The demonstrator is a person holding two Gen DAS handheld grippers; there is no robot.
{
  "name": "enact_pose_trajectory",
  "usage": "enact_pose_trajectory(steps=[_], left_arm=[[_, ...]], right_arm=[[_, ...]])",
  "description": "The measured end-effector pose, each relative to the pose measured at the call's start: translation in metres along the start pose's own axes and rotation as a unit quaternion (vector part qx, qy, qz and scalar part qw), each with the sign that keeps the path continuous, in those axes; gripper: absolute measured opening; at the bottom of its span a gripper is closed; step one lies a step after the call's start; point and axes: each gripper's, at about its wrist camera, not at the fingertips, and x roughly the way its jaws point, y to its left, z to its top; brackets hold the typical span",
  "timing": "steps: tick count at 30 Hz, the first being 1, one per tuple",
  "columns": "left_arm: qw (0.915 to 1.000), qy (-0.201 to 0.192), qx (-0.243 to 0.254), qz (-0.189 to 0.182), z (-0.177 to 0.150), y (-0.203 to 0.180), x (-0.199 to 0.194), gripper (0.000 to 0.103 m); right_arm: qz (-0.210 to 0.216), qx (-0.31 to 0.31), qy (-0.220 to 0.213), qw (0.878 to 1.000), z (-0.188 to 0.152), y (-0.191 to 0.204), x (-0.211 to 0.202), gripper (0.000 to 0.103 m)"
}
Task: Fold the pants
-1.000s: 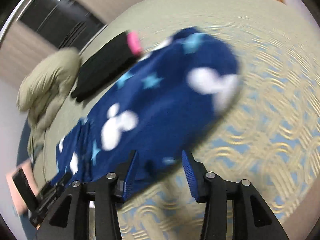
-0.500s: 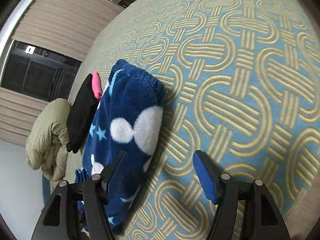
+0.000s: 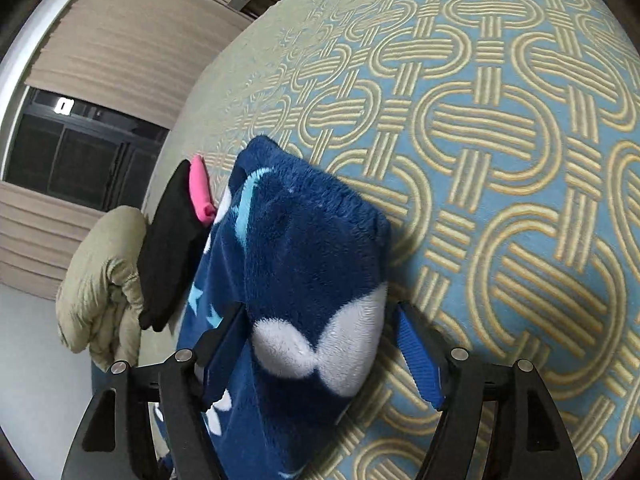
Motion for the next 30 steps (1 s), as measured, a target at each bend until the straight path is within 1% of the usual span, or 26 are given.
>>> enact_pose_trajectory(steps=[1, 2, 4, 8, 10, 12, 14, 16, 18, 20, 22, 23, 25, 26, 27, 29, 30], left_arm=[[0.9996, 0.003, 0.003, 0.028, -0.004, 0.006, 0.007, 0.066], [0.9993, -0.001, 0.003, 0.037, -0.006, 0.012, 0.009, 0.067], [0.9992, -0.003, -0.018, 0.035, -0.008, 0.028, 0.008, 0.067], [0.9976, 0.005, -0.069, 0.002, -0.003, 0.054, 0.001, 0.066], [0.9948, 0.005, -0.101, -0.016, 0.000, 0.066, -0.002, 0.066], [0.9903, 0.004, -0.134, -0.039, 0.000, 0.078, -0.005, 0.066], [0.9820, 0.009, -0.171, -0.080, 0.001, 0.088, -0.007, 0.066], [0.9684, 0.016, -0.211, -0.132, 0.002, 0.100, -0.009, 0.066], [0.9548, 0.010, -0.242, -0.172, 0.000, 0.109, -0.013, 0.066], [0.9512, 0.009, -0.249, -0.182, 0.000, 0.107, -0.018, 0.066], [0.9543, 0.006, -0.235, -0.184, 0.000, 0.102, -0.025, 0.066], [0.9577, 0.005, -0.220, -0.185, 0.000, 0.097, -0.028, 0.066], [0.9701, 0.002, -0.167, -0.176, -0.003, 0.079, -0.037, 0.066], [0.9758, 0.001, -0.140, -0.168, -0.006, 0.070, -0.041, 0.066], [0.9828, 0.000, -0.099, -0.156, -0.010, 0.055, -0.045, 0.066], [0.9903, 0.000, -0.050, -0.130, -0.015, 0.038, -0.045, 0.066], [0.9941, 0.002, -0.021, -0.106, -0.019, 0.026, -0.043, 0.066]], right_arm=[[0.000, -0.003, 0.000, 1.000, -0.001, 0.002, 0.001, 0.075], [-0.001, -0.006, 0.000, 1.000, -0.002, 0.002, 0.002, 0.075], [0.000, -0.010, 0.000, 1.000, -0.005, 0.002, 0.003, 0.075], [0.000, -0.015, 0.000, 1.000, -0.006, 0.001, 0.003, 0.075], [-0.002, -0.015, -0.001, 1.000, -0.006, 0.002, 0.003, 0.075], [-0.004, -0.020, -0.001, 1.000, -0.007, 0.002, 0.002, 0.075], [-0.005, -0.025, -0.001, 1.000, -0.008, 0.003, 0.003, 0.075], [-0.003, -0.025, -0.001, 1.000, -0.009, 0.002, 0.004, 0.075], [-0.002, -0.021, -0.001, 1.000, -0.008, 0.002, 0.004, 0.075], [-0.001, -0.020, -0.001, 1.000, -0.008, 0.001, 0.004, 0.075], [-0.004, -0.023, 0.000, 1.000, -0.008, 0.002, 0.005, 0.075], [-0.005, -0.024, 0.000, 1.000, -0.008, 0.002, 0.005, 0.075], [-0.007, -0.026, -0.001, 1.000, -0.009, 0.003, 0.005, 0.075], [-0.008, -0.026, -0.001, 1.000, -0.009, 0.003, 0.005, 0.075], [-0.007, -0.026, -0.001, 1.000, -0.009, 0.003, 0.005, 0.075], [-0.008, -0.027, -0.001, 1.000, -0.009, 0.004, 0.005, 0.075], [-0.008, -0.027, -0.001, 1.000, -0.009, 0.004, 0.005, 0.075]])
